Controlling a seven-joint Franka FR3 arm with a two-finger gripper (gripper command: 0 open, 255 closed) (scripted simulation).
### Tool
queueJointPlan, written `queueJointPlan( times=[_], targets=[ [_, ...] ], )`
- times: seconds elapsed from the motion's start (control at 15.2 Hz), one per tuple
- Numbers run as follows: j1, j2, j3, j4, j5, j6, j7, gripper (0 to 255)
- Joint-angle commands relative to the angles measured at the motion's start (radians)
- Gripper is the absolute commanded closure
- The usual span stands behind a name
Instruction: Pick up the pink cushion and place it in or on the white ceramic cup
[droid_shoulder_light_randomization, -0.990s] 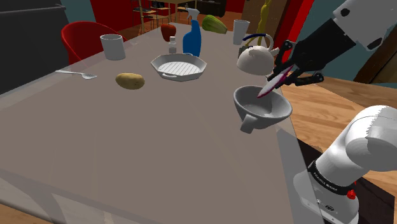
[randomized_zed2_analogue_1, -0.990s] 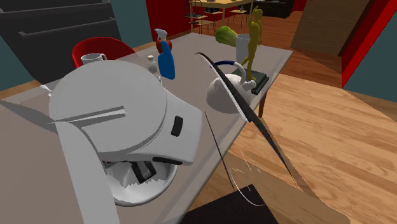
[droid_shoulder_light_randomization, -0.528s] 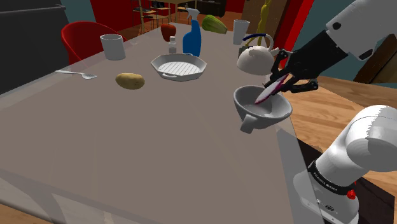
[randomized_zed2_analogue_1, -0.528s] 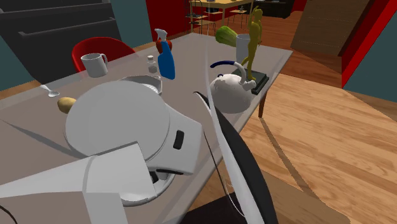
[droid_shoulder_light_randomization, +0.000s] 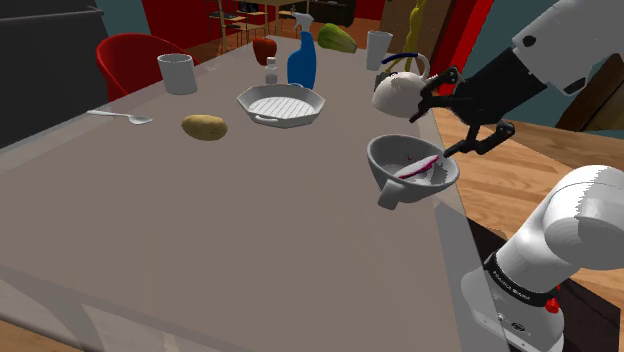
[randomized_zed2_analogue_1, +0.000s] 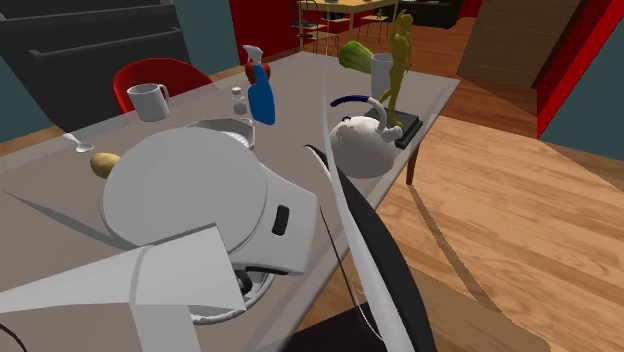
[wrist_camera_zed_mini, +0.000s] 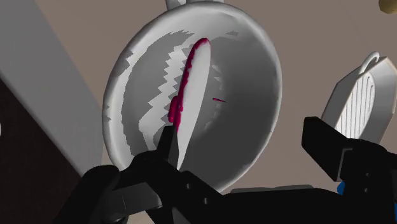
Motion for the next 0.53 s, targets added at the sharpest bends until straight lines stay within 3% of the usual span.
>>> queueJointPlan(
  times=[0.0,0.33,0.46],
  targets=[
    [0.000,0.000,0.000,0.000,0.000,0.000,0.000,0],
    [-0.013,-0.028,-0.065,0.106,-0.058,-0.135,0.012,0],
    [-0.013,-0.028,-0.065,0.106,-0.058,-0.135,0.012,0]
  ],
)
